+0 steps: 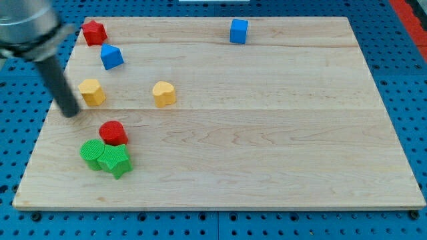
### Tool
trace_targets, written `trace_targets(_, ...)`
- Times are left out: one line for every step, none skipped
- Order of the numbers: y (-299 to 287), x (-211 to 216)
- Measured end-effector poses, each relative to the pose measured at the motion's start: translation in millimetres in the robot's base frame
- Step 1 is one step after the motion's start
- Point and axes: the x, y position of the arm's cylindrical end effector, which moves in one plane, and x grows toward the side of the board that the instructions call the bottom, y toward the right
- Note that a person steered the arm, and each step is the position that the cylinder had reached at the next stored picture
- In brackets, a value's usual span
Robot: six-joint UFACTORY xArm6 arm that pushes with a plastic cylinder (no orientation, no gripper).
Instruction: Push the yellow hexagon into the yellow heart
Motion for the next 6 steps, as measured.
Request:
trace_targets(10,-16)
trace_targets(89,-50)
trace_targets(117,-93)
trace_targets(152,-79)
trace_targets(121,-59)
trace_targets(199,-56)
